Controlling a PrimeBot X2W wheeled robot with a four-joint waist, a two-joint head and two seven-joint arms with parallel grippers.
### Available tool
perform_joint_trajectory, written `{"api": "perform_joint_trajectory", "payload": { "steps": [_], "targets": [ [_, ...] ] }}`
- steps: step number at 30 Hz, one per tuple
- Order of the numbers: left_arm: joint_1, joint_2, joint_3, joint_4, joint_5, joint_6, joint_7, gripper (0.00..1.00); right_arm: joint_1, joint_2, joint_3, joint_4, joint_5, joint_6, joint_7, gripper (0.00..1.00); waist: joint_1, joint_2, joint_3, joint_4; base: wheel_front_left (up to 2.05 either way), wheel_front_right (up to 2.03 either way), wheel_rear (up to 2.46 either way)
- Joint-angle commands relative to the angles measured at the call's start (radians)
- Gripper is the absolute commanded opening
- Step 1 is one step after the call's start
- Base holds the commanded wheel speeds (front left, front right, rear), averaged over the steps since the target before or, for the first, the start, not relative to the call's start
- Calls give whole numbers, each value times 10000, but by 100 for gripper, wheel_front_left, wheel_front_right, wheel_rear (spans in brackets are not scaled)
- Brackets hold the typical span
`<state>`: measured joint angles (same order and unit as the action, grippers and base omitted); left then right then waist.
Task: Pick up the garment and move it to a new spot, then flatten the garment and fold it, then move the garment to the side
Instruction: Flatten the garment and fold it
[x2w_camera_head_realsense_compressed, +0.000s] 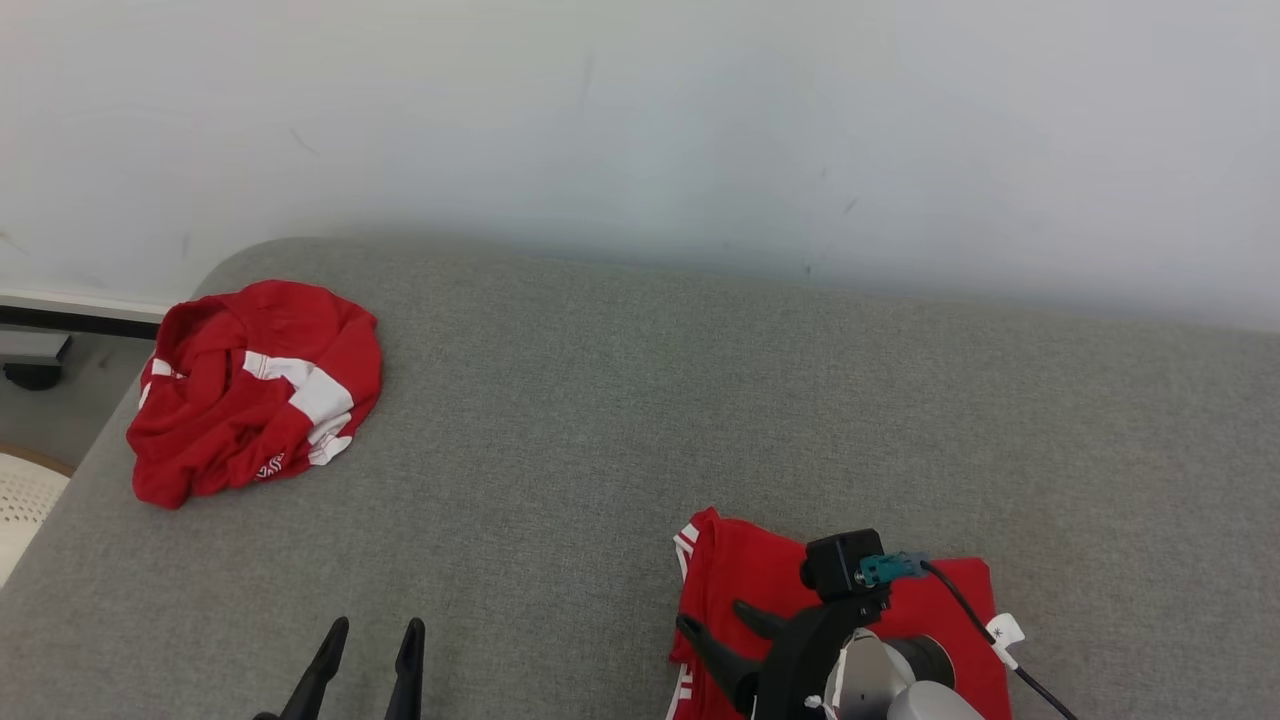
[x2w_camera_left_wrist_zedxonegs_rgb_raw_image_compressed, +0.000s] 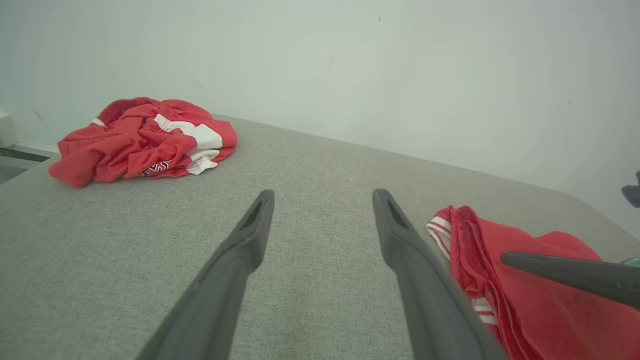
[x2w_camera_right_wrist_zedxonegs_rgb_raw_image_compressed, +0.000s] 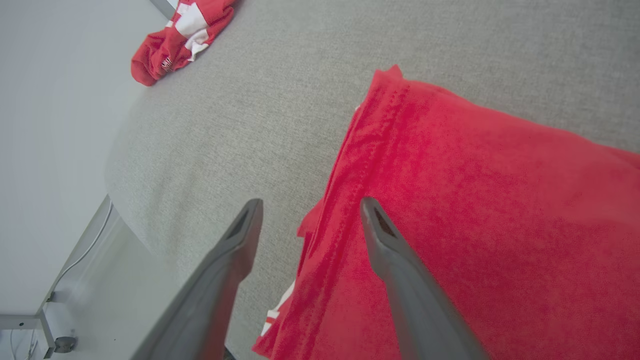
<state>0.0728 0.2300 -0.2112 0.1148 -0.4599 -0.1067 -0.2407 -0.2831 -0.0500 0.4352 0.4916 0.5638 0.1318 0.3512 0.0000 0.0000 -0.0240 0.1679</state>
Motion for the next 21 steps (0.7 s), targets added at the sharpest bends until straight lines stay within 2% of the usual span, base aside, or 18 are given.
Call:
{"api": "perform_joint_trajectory", "payload": {
  "steps": [1,4,7,11,17,21],
  "targets": [
    [-111,51,38,16,-39,-10,-59,100,-114,-10,62,-103,107,-18,-100,100,0,0,-8,-25,0,0,0],
    [-69,65,69,18,-56,22,-61,100,-249,-16,-84,-403,279,-18,-430,100,0,0,-23,-88,0,0,0],
    [-25,70,86,-14,-56,35,-98,100,-206,-14,-609,-762,-166,-18,-724,100,0,0,-47,-175,0,0,0],
    [3,6,45,-28,-32,33,-137,100,290,-17,-2058,-1417,-1688,-18,-831,100,0,0,-98,-276,0,0,0],
    [57,-114,-16,46,8,32,-173,100,1453,-10,-4175,-3053,-3800,-18,-834,100,0,0,-168,-487,0,0,0],
    [-3,-173,-74,117,33,2,-204,100,2285,0,-4884,-3603,-4024,-18,-1118,100,0,0,-184,-606,0,0,0]
  ]
}}
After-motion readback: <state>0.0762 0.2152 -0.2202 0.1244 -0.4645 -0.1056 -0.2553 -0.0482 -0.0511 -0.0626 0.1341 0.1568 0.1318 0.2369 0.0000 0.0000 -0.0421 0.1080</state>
